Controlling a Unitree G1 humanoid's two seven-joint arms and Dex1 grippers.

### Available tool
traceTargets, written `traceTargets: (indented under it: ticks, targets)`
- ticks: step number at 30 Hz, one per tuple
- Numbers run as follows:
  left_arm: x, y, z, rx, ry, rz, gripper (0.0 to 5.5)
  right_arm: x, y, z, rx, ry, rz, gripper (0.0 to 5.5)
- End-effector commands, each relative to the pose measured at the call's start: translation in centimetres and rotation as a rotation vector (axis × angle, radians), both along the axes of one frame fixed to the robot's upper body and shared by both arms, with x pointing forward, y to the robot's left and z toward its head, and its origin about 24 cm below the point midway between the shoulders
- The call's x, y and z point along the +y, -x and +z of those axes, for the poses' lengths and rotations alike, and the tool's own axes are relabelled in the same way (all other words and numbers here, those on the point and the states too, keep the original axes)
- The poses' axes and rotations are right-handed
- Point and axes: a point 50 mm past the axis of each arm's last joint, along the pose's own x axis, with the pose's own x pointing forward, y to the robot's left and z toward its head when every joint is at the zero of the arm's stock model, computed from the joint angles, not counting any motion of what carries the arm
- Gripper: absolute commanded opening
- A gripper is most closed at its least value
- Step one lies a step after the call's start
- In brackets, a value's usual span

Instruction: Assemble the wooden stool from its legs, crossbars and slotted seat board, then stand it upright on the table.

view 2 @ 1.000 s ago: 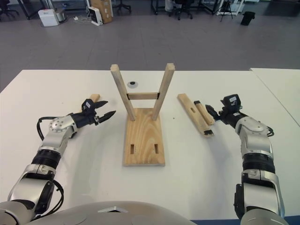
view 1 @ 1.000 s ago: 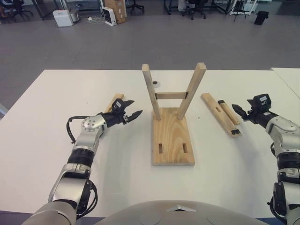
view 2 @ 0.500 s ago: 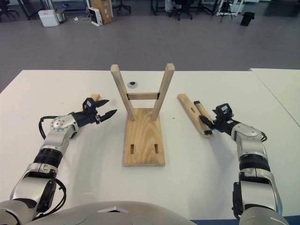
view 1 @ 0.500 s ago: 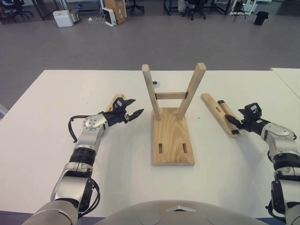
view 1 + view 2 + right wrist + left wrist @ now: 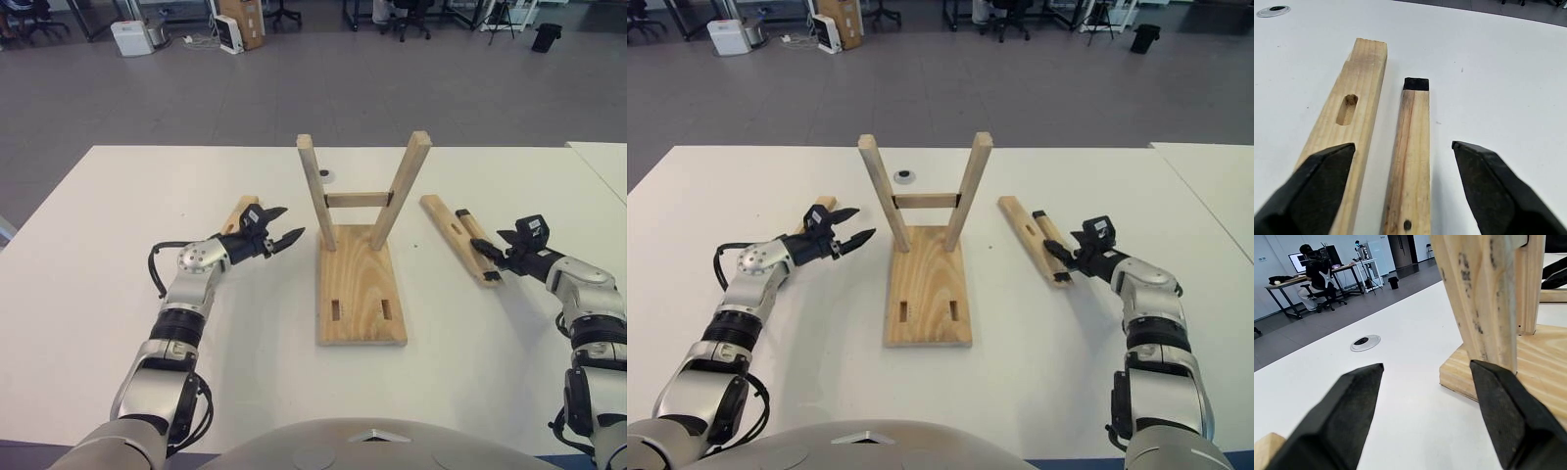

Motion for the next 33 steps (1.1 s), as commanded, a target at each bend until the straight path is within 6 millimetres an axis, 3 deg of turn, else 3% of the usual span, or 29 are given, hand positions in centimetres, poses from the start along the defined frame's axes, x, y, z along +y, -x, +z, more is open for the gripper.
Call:
traceTargets:
  ticks: [1,11,18,25,33]
  targets:
    - [-0.3,0.2,0.0,-0.01,-0.018,-0.025,3.25,-0.2,0.8,-1.5,0.07,-0.018,-0.034,3.7]
    - [-0.5,0.5,-0.3,-0.001,-0.012,-0.03,3.25,0.2,1.9,-3.4,0.216,-0.002,0.018,3.7]
    - [-0.7,0.5,-0.4,0.002,-0.002,-0.027,3.25,-0.8,2.4,-3.8,0.306,-0.02,-0.059,3.7]
    - [-1.3,0.3,-0.3,0.009,0.048,-0.011,3.25,-0.3,2.7,-4.1,0.361,-0.009,0.034,3.7]
    - [-1.3,0.3,-0.4,0.019,0.046,-0.011,3.25,-0.4,3.4,-5.1,0.392,-0.002,-0.02,2.44]
